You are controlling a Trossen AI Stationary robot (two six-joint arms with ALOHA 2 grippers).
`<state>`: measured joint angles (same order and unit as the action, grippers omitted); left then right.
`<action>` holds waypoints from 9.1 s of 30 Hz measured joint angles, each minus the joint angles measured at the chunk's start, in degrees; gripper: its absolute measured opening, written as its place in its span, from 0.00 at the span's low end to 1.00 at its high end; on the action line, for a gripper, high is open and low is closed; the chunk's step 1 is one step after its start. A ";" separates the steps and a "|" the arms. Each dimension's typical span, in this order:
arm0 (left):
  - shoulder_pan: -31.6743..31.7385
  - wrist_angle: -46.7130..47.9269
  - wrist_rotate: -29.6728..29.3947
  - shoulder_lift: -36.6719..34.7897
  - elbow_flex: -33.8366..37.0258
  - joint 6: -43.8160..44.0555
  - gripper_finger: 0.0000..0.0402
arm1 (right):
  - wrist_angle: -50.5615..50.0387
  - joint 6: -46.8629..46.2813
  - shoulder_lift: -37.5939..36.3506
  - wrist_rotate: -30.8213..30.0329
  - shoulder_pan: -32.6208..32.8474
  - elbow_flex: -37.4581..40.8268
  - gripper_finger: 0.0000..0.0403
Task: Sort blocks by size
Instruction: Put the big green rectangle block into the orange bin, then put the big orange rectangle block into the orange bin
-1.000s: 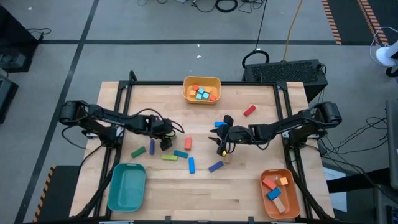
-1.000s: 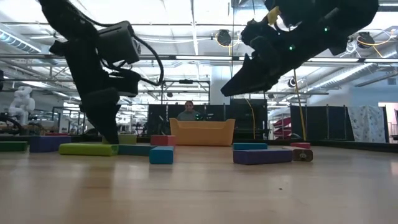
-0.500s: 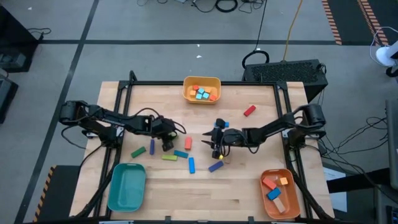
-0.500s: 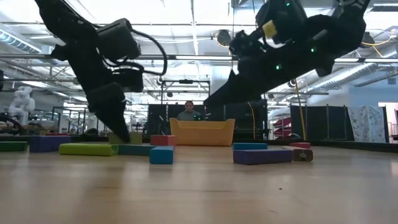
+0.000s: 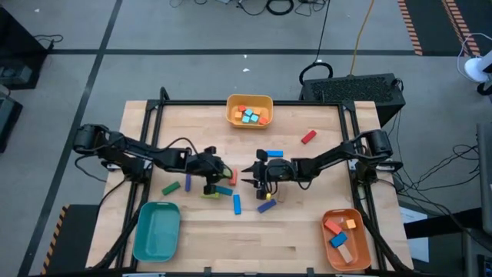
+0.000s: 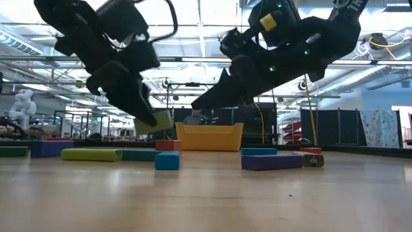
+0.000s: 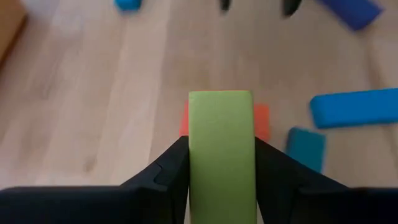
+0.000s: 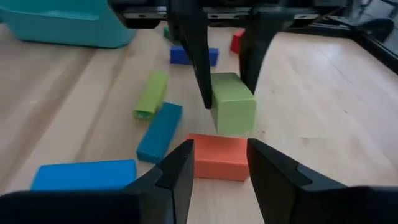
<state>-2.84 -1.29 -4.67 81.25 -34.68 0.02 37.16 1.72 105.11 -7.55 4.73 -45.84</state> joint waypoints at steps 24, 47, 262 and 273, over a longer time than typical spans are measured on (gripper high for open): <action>-3.58 -14.26 -0.26 1.10 -0.02 -8.31 0.34 | 0.09 0.54 -0.10 1.92 0.11 -2.85 0.61; -3.58 -18.16 -3.26 2.78 0.07 -5.95 0.47 | -3.60 0.42 -0.93 1.51 0.04 -2.92 0.28; -3.56 -7.68 18.27 20.65 -21.22 23.21 0.52 | -7.04 36.20 -4.36 -18.45 16.65 2.29 0.29; -1.87 -6.37 17.88 20.65 -21.22 23.40 0.79 | -14.21 32.23 -5.98 -17.80 17.06 2.30 0.30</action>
<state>-4.71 -7.65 13.22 101.91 -55.90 23.42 22.95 33.95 99.12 -25.35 21.80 -43.53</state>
